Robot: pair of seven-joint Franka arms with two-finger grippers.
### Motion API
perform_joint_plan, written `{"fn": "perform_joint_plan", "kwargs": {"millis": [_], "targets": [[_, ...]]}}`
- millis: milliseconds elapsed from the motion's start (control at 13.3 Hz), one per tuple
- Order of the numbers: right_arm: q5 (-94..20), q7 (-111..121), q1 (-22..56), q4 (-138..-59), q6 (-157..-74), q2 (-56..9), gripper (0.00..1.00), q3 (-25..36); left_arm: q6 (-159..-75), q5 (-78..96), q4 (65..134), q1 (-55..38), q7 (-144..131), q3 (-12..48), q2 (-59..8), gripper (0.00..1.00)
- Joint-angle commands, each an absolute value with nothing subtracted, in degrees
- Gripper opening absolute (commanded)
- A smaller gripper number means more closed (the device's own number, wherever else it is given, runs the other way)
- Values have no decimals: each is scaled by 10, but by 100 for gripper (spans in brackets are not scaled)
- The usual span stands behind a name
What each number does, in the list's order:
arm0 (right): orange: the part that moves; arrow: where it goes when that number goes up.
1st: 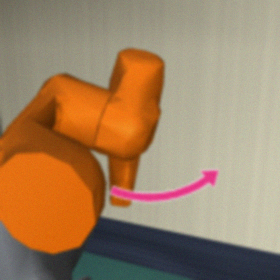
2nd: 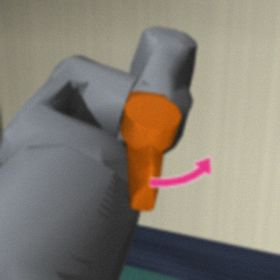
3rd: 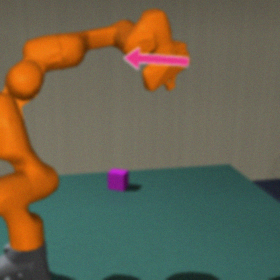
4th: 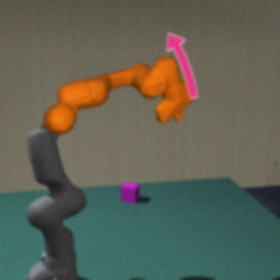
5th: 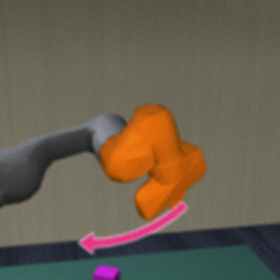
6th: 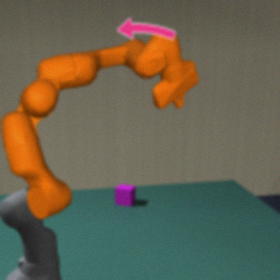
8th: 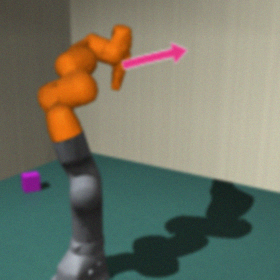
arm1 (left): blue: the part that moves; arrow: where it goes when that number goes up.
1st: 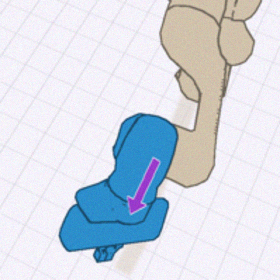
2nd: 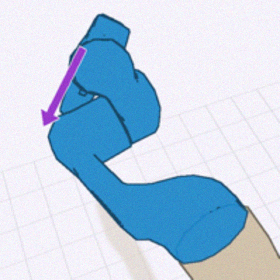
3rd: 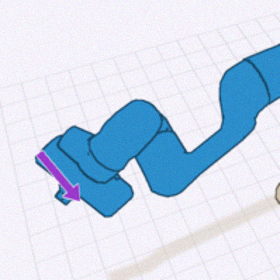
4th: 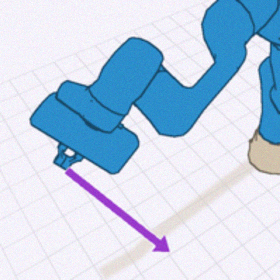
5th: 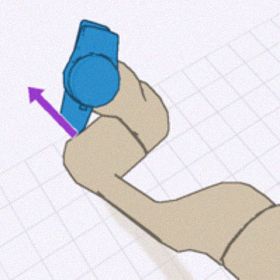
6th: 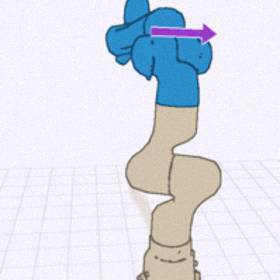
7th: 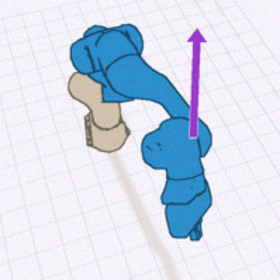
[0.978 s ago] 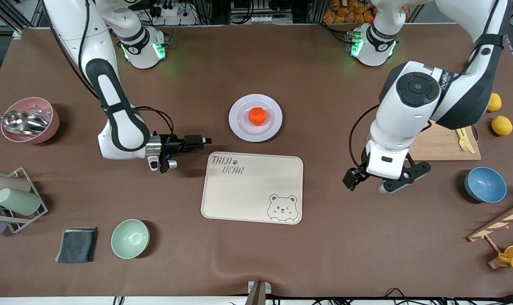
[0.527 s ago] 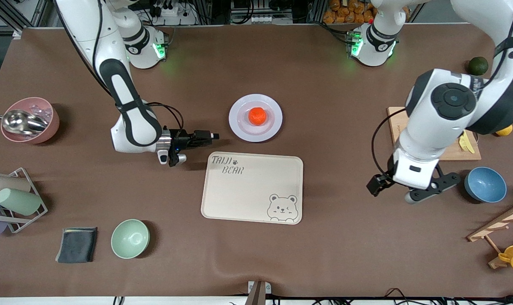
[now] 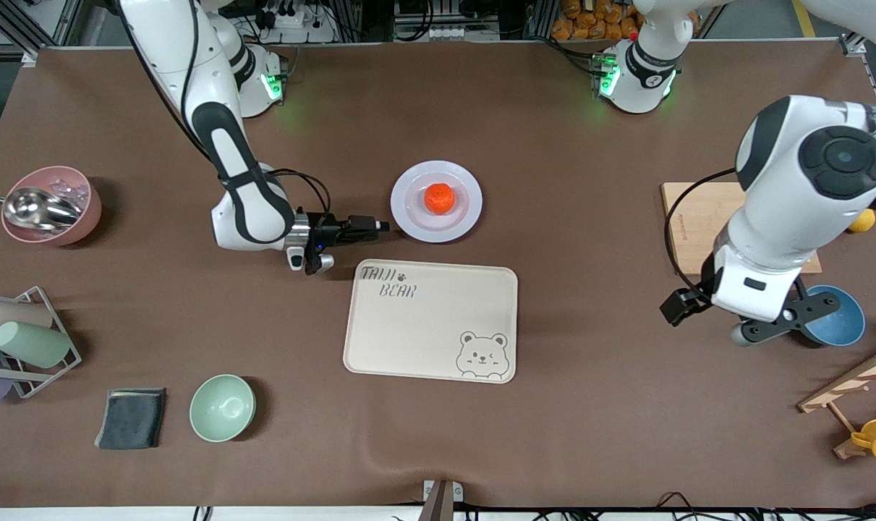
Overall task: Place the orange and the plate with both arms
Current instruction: 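Open the left gripper and withdraw while the right gripper nears the plate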
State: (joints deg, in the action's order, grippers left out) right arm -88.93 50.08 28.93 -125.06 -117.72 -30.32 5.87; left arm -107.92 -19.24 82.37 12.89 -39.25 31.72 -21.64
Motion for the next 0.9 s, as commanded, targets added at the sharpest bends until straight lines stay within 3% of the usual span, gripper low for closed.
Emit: {"fn": "perform_joint_plan", "kwargs": {"millis": [0,151,376,677,828], "targets": [[-911,512,297,-1259,-1183,-300,72,63,-1063,-93,822,164,-290,319,-186,100],[-931,512,309,-1260,-1183,-302,70,63,-1059,-22,824,138,-234,239,-151,100],[-960,512,335,-1260,-1207,-303,67,62,-990,-15,825,37,-186,113,-98,100],[-968,512,343,-1266,-1211,-303,62,63,-945,-14,838,8,-85,35,-49,100],[-969,512,344,-1267,-1212,-303,59,62,-926,-12,839,-7,-90,25,-41,100]]}}
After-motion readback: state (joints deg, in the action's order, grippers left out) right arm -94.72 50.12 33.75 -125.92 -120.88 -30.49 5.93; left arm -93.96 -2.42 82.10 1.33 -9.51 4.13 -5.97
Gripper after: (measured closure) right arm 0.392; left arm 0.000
